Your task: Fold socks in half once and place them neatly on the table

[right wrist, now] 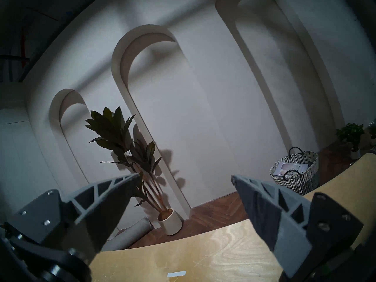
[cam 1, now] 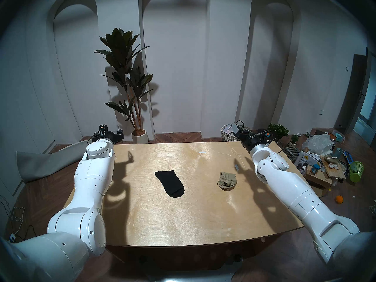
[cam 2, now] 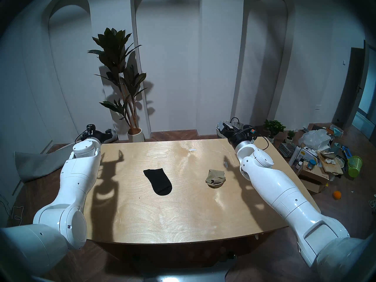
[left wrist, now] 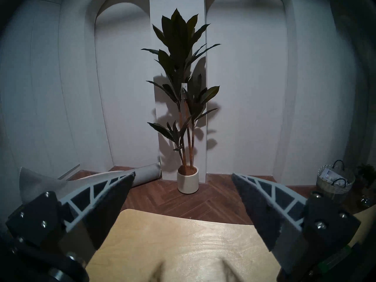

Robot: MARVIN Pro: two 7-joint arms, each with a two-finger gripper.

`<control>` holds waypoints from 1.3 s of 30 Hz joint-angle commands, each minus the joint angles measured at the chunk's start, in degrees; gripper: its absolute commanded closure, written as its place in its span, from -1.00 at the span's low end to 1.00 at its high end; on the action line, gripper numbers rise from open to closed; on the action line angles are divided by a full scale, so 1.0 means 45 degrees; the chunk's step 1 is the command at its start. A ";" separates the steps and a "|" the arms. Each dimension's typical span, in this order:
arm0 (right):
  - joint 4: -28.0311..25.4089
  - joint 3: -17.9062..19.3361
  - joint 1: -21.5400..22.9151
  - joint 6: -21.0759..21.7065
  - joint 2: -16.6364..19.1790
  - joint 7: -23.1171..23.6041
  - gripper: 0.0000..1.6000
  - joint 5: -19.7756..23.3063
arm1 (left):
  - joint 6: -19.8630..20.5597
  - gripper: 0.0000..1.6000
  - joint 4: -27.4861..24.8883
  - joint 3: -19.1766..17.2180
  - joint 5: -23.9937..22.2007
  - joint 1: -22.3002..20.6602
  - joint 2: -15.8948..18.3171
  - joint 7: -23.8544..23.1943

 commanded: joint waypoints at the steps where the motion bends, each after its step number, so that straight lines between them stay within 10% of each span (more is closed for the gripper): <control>1: -0.1230 -0.0143 -0.0508 0.0023 0.0131 -0.1634 -1.00 -0.0786 | -0.1571 -1.00 0.0119 0.0192 -0.0402 0.0198 0.0308 -0.1603; 13: -0.2133 -0.0305 -0.0541 0.1115 0.0259 -0.3513 -1.00 -0.1018 | -0.3824 -1.00 0.2015 0.0396 -0.0899 -0.0573 0.0489 -0.3503; 39: -0.0325 -0.0089 0.0584 0.2042 -0.0051 -0.1047 -1.00 0.0337 | -0.2816 -1.00 0.2125 0.0825 -0.0784 -0.1160 -0.0098 -0.2492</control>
